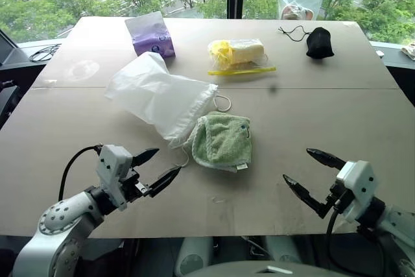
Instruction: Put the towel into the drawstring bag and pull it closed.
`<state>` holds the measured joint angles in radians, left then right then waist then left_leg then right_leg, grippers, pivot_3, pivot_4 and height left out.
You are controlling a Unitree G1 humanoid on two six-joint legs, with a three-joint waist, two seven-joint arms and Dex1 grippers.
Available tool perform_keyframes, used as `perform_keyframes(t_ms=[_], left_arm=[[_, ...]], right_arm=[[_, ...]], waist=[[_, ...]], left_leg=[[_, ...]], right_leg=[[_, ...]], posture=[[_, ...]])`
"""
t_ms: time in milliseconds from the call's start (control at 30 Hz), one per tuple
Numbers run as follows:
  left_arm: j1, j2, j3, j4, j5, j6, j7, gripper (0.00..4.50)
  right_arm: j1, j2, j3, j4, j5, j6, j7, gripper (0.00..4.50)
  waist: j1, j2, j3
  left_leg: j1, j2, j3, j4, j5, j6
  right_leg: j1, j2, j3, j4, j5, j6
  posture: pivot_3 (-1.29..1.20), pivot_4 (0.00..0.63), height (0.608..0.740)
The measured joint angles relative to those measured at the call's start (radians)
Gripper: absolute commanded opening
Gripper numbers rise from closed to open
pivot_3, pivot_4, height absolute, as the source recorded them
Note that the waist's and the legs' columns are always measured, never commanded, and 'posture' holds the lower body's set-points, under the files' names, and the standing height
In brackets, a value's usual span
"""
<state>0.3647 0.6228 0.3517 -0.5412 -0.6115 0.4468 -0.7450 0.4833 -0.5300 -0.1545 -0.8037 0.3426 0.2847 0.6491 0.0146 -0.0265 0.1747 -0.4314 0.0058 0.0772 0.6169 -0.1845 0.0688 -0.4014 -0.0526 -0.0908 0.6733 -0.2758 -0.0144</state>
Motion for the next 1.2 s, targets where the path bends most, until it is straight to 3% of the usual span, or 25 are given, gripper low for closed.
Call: perform_keyframes(t_ms=[100, 167, 333, 433, 567, 933, 1200], left_arm=[[-0.034, -0.004, -0.003, 0.004, -0.004, 0.021, 0.025, 4.47], [-0.173, -0.022, -0.009, 0.012, -0.005, 0.049, 0.101, 4.47], [-0.354, -0.042, -0.06, 0.011, 0.06, 0.147, 0.294, 4.47], [-0.504, -0.022, -0.158, 0.028, 0.161, 0.246, 0.41, 4.47], [-0.597, 0.004, -0.351, 0.128, 0.372, 0.221, 0.474, 4.47], [-0.608, -0.041, -0.481, 0.257, 0.542, 0.082, 0.442, 4.47], [-0.636, -0.104, -0.482, 0.34, 0.59, 0.047, 0.436, 4.47]], right_arm=[[-0.01, -0.002, 0.002, 0.0, 0.01, -0.004, 0.009, 4.5], [-0.085, -0.011, 0.028, -0.014, 0.051, -0.004, 0.03, 4.5], [-0.146, -0.051, 0.03, -0.047, 0.078, -0.002, 0.048, 4.5], [-0.166, -0.062, 0.032, -0.048, 0.098, 0.004, 0.051, 4.5], [-0.18, -0.064, 0.036, -0.048, 0.103, 0.011, 0.047, 4.5], [-0.162, -0.052, 0.071, -0.044, 0.068, 0.006, 0.016, 4.5], [-0.187, -0.052, 0.078, -0.044, 0.066, 0.014, -0.004, 4.5]], waist=[[0.001, 0.0, 0.0], [0.004, 0.0, 0.0], [0.007, 0.0, 0.0], [0.014, 0.0, -0.001], [0.014, 0.0, -0.001], [0.017, 0.0, -0.001], [0.02, 0.0, -0.001]], left_leg=[[0.001, 0.0, -0.001, 0.0, 0.0, 0.0], [0.001, 0.0, -0.005, 0.003, 0.0, 0.0], [0.001, 0.0, -0.005, 0.004, 0.0, 0.0], [0.001, 0.0, -0.004, 0.005, 0.001, 0.001], [0.001, 0.0, -0.003, 0.005, 0.002, 0.001], [0.001, 0.0, -0.004, 0.005, 0.001, -0.001], [0.001, 0.0, -0.004, 0.006, 0.002, 0.0]], right_leg=[[0.001, 0.0, -0.001, 0.0, 0.0, 0.0], [0.004, 0.0, -0.005, 0.0, 0.0, 0.0], [0.006, 0.0, -0.005, 0.0, 0.002, 0.004], [0.006, 0.0, -0.006, 0.0, 0.002, 0.004], [0.007, 0.0, -0.005, 0.001, 0.002, 0.004], [0.006, -0.001, -0.005, 0.0, 0.003, 0.002], [0.006, -0.001, -0.006, 0.001, 0.003, 0.002]], posture=[[0.0, 0.15, 0.74], [0.0, 0.15, 0.74], [0.0, 0.15, 0.74], [0.0, 0.15, 0.74], [0.0, 0.15, 0.74], [0.0, 0.15, 0.74], [0.0, 0.15, 0.74]])
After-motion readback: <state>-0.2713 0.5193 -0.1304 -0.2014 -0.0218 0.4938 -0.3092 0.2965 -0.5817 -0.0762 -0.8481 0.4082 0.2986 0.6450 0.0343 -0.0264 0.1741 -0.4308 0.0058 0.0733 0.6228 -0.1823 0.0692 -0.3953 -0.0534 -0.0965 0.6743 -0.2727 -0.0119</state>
